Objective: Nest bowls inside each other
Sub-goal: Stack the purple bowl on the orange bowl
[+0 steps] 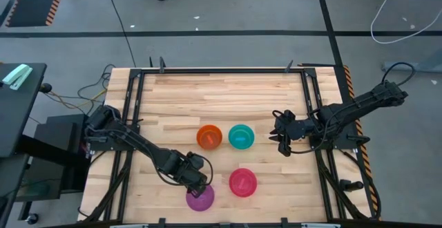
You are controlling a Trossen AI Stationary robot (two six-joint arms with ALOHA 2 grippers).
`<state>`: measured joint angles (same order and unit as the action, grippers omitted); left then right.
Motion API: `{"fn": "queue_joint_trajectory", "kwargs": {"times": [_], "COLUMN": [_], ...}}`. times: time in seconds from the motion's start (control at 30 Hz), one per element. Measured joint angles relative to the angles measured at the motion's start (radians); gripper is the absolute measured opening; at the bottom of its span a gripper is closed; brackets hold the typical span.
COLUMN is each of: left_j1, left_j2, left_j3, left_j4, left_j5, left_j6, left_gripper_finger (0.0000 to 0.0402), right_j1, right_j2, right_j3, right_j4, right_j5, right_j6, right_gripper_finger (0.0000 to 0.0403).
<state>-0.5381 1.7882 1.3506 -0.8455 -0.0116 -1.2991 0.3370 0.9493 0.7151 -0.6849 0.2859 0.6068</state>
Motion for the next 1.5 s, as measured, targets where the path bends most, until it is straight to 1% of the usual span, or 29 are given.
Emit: {"fn": "queue_joint_trajectory", "kwargs": {"times": [0.57,0.7,0.9,1.27,1.5], "left_j1": [0.02,0.02,0.02,0.02,0.02], "left_j2": [0.0,0.029,0.091,0.146,0.196], "left_j3": [0.0,0.001,0.001,0.001,0.0], "left_j4": [-0.004,0.006,0.039,0.069,0.073], "left_j5": [-0.002,0.025,0.104,0.108,0.11], "left_j6": [0.002,0.002,0.013,0.029,0.037], "left_gripper_finger": [0.0108,0.0108,0.0116,0.0135,0.0125], "right_j1": [0.0,0.0,0.0,0.0,0.0], "right_j2": [0.0,0.0,0.0,0.0,0.0], "right_j3": [0.0,0.0,0.0,0.0,0.0], "right_j4": [-0.001,-0.002,-0.003,-0.006,-0.012], "right_j5": [-0.019,-0.018,-0.018,-0.018,-0.018], "right_j6": [0.013,0.006,0.0,-0.001,-0.007], "right_gripper_finger": [0.0111,0.0111,0.0111,0.0111,0.0111]}}
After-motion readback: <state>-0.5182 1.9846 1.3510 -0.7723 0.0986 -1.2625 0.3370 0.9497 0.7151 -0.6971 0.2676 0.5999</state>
